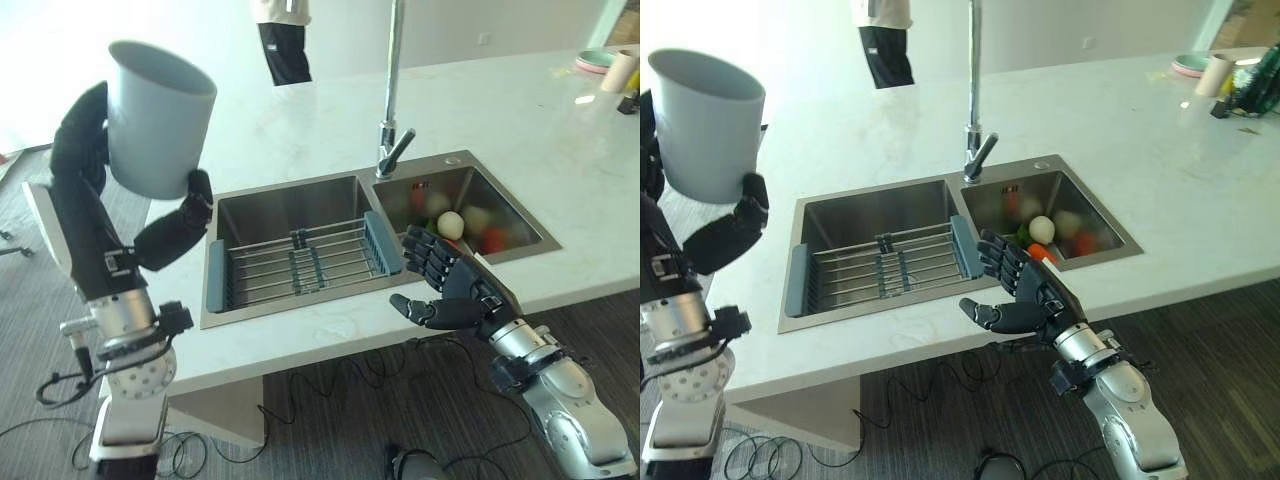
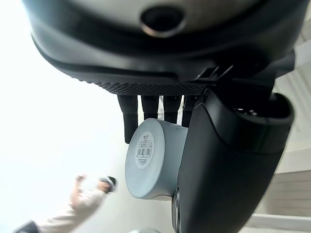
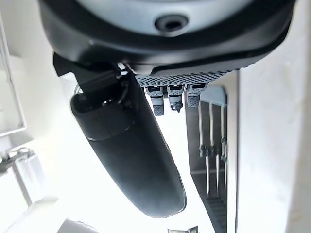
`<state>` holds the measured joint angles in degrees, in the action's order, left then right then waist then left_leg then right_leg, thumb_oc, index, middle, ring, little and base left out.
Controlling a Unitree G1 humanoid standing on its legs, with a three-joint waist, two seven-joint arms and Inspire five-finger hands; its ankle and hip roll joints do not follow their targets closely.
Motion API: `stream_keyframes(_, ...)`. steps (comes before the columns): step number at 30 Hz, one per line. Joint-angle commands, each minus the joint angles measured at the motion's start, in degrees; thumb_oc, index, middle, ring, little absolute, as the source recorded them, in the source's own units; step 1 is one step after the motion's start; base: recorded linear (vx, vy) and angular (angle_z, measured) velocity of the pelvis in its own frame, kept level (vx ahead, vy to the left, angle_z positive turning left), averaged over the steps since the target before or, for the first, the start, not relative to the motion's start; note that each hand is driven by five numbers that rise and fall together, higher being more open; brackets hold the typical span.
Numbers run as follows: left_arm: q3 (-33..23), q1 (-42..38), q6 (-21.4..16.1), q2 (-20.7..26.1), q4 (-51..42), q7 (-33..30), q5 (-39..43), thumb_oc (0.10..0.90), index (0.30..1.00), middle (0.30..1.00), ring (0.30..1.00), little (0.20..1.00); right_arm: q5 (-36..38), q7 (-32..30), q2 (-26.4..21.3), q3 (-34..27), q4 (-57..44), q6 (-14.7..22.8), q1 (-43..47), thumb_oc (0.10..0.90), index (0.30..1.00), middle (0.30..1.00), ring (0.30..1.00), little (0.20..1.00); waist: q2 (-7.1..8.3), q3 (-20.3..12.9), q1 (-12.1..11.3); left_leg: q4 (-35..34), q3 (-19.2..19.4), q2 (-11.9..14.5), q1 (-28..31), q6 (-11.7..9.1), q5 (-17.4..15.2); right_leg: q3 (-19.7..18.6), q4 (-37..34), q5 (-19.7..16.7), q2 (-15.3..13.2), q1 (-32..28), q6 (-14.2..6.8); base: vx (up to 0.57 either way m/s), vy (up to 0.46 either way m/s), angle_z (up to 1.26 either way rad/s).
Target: Place the dishes in the dishwasher.
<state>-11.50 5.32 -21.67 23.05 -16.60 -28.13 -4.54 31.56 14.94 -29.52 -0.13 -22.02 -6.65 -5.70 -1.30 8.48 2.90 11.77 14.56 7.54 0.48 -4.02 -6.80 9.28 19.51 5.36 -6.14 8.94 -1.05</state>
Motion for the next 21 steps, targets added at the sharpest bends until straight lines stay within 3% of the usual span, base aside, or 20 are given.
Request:
stream_keyframes(1, -3.4, -4.3, -4.7, 4.7, -5.6, -1.4, 2.2, 0.4, 0.3, 0.3, 0.3, 0.3, 2.1, 0.5, 1.0, -2.9, -8.4, 9.1, 2.5, 0.8, 0.9, 0.9, 0.9, 0.9, 2.05, -2.5, -0.8, 5.4, -2.4, 2.1, -2.2, -1.3, -4.2, 3.2, -2.3, 5.2, -2.0, -5.1, -4.3, -0.04, -0.162, 0.52)
stream_keyframes(5, -4.1, 0.3, -6.3, 2.8, -8.1, 0.8, 8.5, 0.4, 0.3, 0.3, 0.3, 0.3, 4.1, -1.0, -1.4, -3.3, -8.9, 12.1, 2.0, 0.8, 0.9, 0.9, 0.9, 0.9, 2.56, -0.4, -5.2, 5.4, -5.7, 1.4, -5.1, -2.5, -0.7, 6.5, -2.3, 5.7, -2.0, -5.6, -3.5, -0.04, -0.131, 0.68)
stream_keyframes(8, -3.3, -0.7, -7.1, 2.5, -7.7, 3.6, 12.0, 0.4, 0.3, 0.3, 0.3, 0.3, 2.7, -2.8, -1.3, -3.5, -8.2, 13.8, 1.7, 0.8, 0.9, 0.9, 0.9, 0.9, 2.48, -0.1, -5.2, 5.4, 1.9, 1.3, -5.1, -1.4, -1.1, 10.9, -2.3, 5.6, -3.6, -6.1, -4.2, -0.06, -0.032, 0.73)
stream_keyframes(10, -2.5, -2.1, -7.5, 2.4, -7.0, 6.5, 14.7, 0.4, 0.3, 0.3, 0.3, 0.3, 1.7, -4.8, -0.7, -3.9, -7.2, 14.9, 1.8, 0.8, 0.9, 0.9, 0.9, 0.9, 2.7, -0.4, -4.5, 5.4, 7.6, 0.5, -3.6, -0.6, -3.0, 13.7, -2.3, 6.3, -4.9, -7.7, -5.3, 0.02, 0.016, 1.53)
stream_keyframes(13, -1.8, -3.2, -8.1, 2.5, -6.2, 8.5, 16.6, 0.4, 0.3, 0.3, 0.3, 0.3, 0.4, -6.1, 0.4, -3.4, -5.9, 16.4, 2.5, 0.8, 0.9, 0.9, 0.9, 0.9, 2.63, 0.0, -4.4, 5.4, 10.7, 0.9, -4.4, -0.1, -3.2, 16.7, -2.3, 6.0, -5.7, -9.0, -6.0, -0.03, 0.094, 1.64)
stream_keyframes(21, -1.8, -2.4, -7.8, 2.8, -6.7, 6.9, 17.2, 0.4, 0.3, 0.3, 0.3, 0.3, -0.4, -5.9, 3.1, -1.4, -4.9, 18.5, 2.6, 0.8, 0.9, 0.9, 0.9, 0.9, 2.51, -1.7, -6.5, 5.4, 4.7, -2.5, -4.2, 2.1, -6.1, 17.4, -2.3, 4.6, -7.0, -9.3, -7.8, 0.06, 0.193, 0.38)
